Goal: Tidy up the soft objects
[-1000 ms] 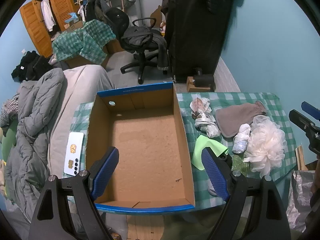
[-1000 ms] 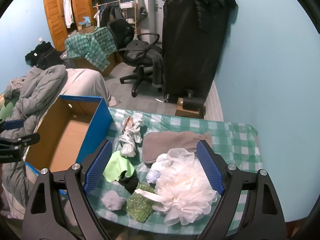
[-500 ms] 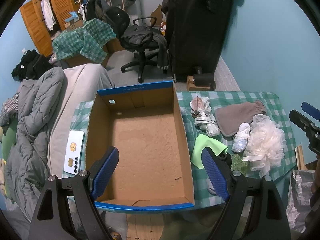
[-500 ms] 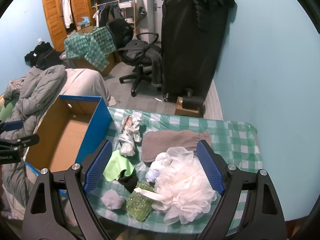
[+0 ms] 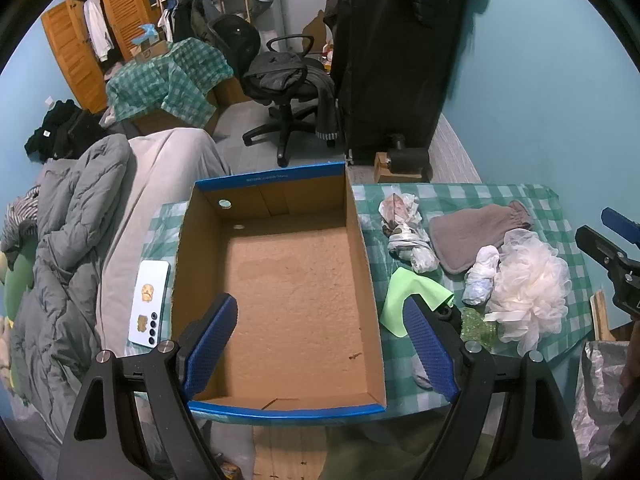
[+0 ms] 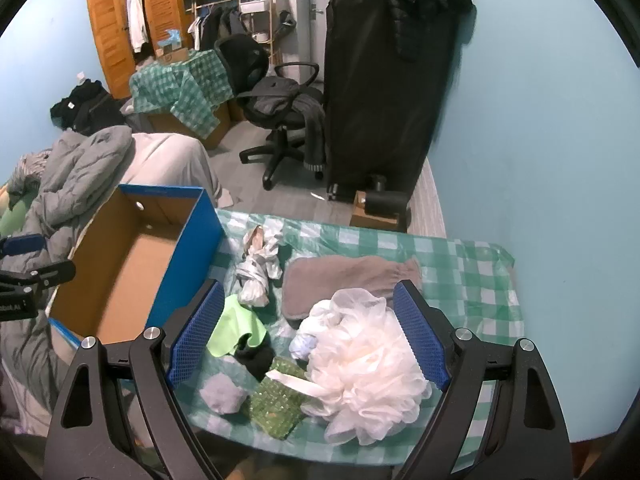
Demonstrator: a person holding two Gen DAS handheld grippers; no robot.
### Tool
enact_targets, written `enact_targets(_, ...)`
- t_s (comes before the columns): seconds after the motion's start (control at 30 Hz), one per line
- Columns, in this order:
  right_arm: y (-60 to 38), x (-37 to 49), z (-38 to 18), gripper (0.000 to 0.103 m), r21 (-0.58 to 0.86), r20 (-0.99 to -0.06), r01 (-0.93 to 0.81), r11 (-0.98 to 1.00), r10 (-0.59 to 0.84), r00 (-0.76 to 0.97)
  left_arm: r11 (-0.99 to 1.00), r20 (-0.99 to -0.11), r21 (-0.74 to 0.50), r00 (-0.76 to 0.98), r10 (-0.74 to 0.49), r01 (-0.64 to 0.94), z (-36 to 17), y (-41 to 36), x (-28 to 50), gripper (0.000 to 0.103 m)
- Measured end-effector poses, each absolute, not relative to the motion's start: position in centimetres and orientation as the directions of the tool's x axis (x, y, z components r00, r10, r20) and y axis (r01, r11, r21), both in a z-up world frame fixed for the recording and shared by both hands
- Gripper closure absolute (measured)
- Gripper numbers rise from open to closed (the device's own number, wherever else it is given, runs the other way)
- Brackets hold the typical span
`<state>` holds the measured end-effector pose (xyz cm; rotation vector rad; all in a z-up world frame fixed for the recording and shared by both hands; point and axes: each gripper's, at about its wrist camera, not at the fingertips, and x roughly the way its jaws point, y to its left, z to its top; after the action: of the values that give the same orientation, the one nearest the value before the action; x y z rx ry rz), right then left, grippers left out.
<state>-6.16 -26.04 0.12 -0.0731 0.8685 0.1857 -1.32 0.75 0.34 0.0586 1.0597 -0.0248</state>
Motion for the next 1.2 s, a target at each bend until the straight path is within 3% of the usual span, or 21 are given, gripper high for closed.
enact_targets(1.2, -27.4, -5.9, -0.5, 0.018, 0.012, -0.79, -0.195, 0.981, 0.129, 0.6, 0.996, -0.89, 0.029, 0.456, -0.01, 0.078, -0.3, -2.1, -1.3, 0.017)
